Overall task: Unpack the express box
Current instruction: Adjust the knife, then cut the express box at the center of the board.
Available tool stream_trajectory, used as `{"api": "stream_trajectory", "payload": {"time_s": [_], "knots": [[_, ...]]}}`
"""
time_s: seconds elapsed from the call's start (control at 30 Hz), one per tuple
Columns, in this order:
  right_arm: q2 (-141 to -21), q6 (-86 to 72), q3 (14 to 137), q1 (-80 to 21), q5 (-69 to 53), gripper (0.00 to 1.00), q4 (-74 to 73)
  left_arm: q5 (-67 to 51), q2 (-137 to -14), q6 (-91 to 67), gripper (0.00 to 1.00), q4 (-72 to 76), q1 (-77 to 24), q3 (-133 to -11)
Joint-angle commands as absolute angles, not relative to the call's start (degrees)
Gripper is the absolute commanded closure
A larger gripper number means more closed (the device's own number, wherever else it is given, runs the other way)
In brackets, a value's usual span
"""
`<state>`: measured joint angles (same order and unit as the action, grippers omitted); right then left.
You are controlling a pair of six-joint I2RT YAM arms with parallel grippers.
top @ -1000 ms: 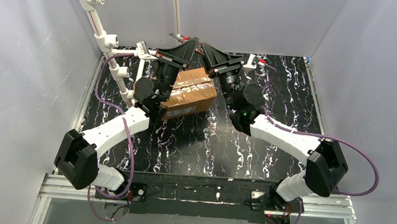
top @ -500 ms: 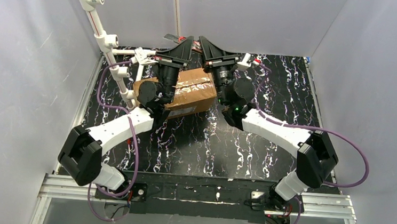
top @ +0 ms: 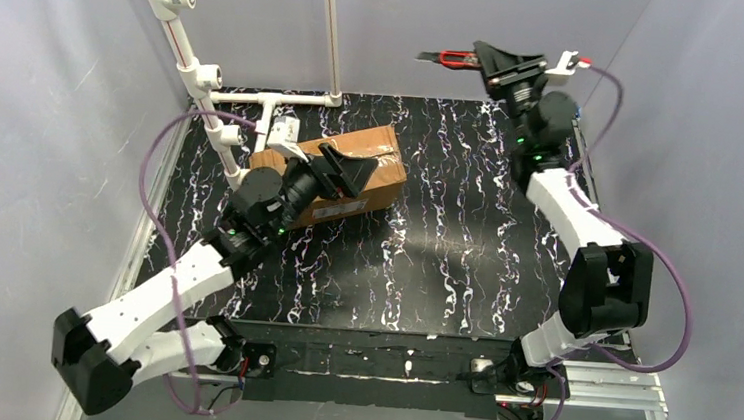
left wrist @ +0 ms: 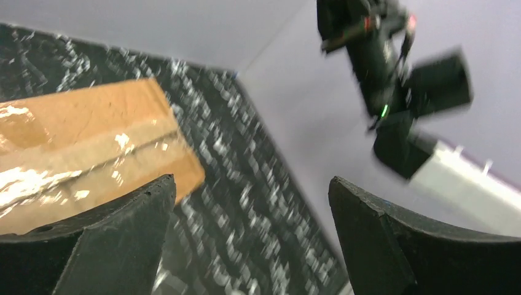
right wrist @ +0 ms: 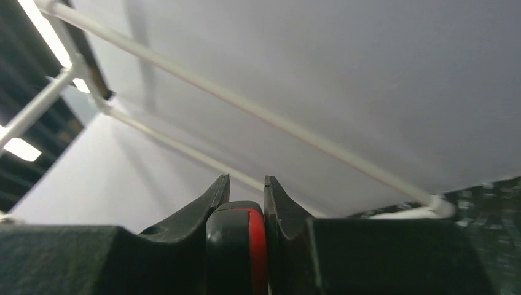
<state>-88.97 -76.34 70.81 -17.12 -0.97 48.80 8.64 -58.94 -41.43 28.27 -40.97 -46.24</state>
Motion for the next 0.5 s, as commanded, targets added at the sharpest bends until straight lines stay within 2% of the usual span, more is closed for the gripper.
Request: {"api": "stream_trajectory", "payload": {"time_s": [0.0, 0.07, 0.2, 0.3, 0.43, 0.47], "knots": [[-88.38, -59.22, 82.3, -9.78, -26.18, 0.99, 26.89, -2.49, -54.6, -22.13, 0.08, -14.88, -40.87, -60.38], [-87.74, -55.87, 80.11, -8.17, -28.87, 0.99, 24.91, -2.64, -57.55, -14.24, 0.1, -29.02, -40.74, -67.58], [-88.59, -55.09, 75.97, -6.04, -34.96, 0.99, 28.53, -0.9, -65.6, -2.94, 0.11, -43.82, -40.61, -78.99], [-91.65, -56.82, 75.93, -5.45, -38.42, 0.99, 30.97, 1.71, -70.41, 2.06, 0.1, -45.62, -40.46, -83.25], [-94.1, -63.72, 70.52, -5.07, -42.18, 0.99, 45.25, 9.12, -76.25, 7.72, 0.08, -47.18, -40.03, -85.95], [-94.92, -63.41, 70.65, -5.02, -42.7, 0.99, 44.48, 11.47, -77.55, 9.12, 0.08, -46.67, -39.99, -85.97]]}}
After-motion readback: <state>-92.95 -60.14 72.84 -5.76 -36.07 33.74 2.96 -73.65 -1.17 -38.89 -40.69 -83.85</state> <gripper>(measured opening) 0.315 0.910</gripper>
